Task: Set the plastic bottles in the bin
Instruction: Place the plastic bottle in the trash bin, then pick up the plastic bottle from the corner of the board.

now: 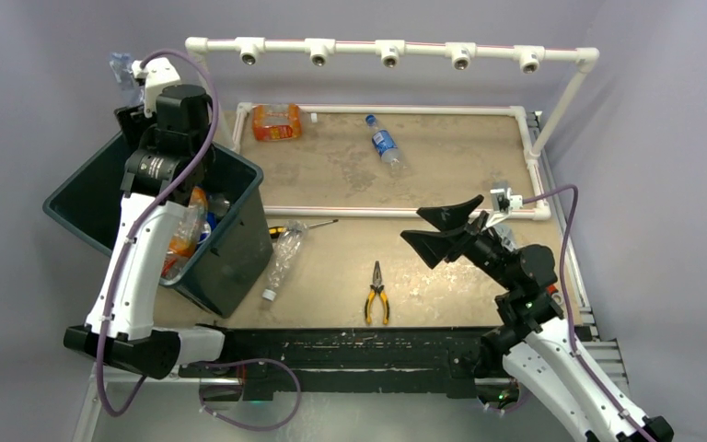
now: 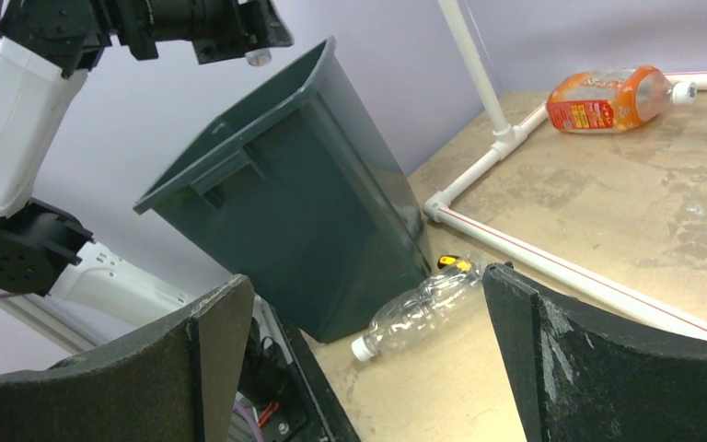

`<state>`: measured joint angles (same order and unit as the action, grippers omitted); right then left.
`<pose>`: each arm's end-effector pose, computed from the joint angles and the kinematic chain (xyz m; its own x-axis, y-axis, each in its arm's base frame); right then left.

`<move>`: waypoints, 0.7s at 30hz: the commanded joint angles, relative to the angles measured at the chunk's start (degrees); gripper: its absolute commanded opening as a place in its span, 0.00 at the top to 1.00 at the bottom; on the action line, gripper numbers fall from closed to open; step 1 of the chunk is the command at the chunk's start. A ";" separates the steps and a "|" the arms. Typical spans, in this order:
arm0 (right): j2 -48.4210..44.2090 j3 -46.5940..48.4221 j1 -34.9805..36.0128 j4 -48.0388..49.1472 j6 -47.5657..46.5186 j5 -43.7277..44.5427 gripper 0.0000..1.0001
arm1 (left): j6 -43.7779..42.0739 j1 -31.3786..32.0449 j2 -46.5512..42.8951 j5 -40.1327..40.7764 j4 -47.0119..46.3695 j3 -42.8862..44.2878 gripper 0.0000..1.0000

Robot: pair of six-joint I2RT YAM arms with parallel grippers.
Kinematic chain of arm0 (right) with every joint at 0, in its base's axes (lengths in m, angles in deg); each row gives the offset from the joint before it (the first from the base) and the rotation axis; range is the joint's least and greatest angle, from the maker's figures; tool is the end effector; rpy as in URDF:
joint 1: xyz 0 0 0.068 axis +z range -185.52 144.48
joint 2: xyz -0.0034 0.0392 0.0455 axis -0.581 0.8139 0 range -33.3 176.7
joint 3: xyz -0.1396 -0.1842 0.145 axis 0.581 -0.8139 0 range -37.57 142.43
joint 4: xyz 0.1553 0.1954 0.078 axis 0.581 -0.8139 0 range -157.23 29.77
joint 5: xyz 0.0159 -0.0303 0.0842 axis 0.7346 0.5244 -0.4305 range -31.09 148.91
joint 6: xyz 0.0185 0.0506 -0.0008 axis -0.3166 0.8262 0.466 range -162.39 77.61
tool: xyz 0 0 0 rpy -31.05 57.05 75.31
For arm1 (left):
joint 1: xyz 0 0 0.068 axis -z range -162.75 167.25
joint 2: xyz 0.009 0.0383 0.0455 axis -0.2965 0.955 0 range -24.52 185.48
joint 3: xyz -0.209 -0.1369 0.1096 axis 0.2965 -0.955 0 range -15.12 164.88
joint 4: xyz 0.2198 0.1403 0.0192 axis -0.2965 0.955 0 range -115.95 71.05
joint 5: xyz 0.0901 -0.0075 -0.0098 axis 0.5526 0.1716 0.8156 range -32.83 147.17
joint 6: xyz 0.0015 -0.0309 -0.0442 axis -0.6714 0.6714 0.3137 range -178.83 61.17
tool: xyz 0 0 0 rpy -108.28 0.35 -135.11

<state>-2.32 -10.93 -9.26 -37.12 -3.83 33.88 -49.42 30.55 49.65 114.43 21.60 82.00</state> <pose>0.1218 0.0768 0.3248 -0.2484 0.5073 -0.8252 -0.7743 0.4080 0.4838 0.2356 -0.0249 0.4794 -0.2984 -0.0203 -0.9542 -0.6777 0.7085 0.1968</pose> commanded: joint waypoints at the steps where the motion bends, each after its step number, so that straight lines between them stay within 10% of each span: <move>1: 0.18 -0.64 0.19 -1.39 -1.82 1.18 0.01 | 5.51 -0.64 -3.76 -6.99 1.03 1.73 0.09; 11: 9.92 -3.63 0.27 3.95 1.72 11.43 0.01 | 9.57 4.78 -5.82 -22.32 -0.39 8.50 0.01; 21: 43.71 8.41 0.28 11.16 -6.33 35.19 0.01 | 10.24 30.48 -7.65 -18.62 -14.52 -5.90 0.01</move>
<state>33.72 -9.36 -9.22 -31.94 -5.66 57.02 -39.70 54.61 41.08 94.21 14.95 81.09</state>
